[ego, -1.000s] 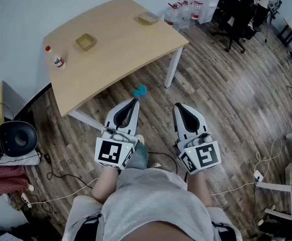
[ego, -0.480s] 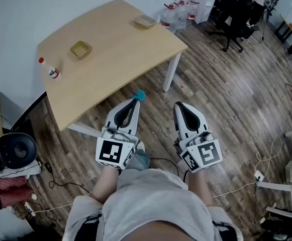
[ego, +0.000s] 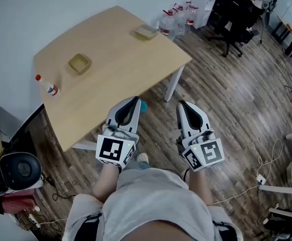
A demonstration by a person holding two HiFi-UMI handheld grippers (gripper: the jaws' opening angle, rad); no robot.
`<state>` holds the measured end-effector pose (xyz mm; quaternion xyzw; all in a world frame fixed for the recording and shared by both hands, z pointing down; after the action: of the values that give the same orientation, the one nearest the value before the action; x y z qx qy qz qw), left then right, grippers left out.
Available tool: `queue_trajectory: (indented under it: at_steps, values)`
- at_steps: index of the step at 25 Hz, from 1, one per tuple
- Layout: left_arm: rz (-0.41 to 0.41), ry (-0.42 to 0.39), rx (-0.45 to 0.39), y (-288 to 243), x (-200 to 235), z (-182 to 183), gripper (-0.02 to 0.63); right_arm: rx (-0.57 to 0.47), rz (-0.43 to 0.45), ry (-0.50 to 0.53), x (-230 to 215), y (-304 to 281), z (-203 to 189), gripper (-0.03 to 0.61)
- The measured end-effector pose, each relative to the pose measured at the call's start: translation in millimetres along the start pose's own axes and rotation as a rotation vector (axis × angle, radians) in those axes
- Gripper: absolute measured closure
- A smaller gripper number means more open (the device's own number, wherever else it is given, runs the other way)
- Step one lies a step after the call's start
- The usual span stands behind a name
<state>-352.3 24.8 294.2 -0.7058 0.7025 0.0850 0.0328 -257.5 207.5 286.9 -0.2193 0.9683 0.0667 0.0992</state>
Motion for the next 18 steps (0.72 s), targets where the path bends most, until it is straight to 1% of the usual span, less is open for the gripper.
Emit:
queue_trajectory:
  at_steps: [5,10,15,18]
  values:
    - [-0.031,-0.003,-0.007,-15,27,-9,0.598,-0.014,-0.021,0.002,5,-29,-5,0.568]
    - [-0.053,0.014,-0.003,-33,37,-16,0.598,-0.005,-0.039,0.013,1,-42,-6,0.568]
    - [-0.066,0.027,0.006,-57,38,-22,0.598,0.005,-0.059,0.005,-22,-52,-7,0.568]
    - [-0.059,0.026,0.016,-75,39,-26,0.598,0.007,-0.052,0.0,-39,-62,-6,0.568]
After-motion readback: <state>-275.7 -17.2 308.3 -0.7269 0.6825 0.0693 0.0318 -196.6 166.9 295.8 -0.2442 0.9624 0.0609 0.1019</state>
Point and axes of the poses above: the fingertips, and each gripper's own axes: y backward along the fingers, x to its left, z out of its top, the point moved 8 cm from there along y, backward along the fingers, and after that the axes turned 8 degrees about -y, right-handed, at the moved point
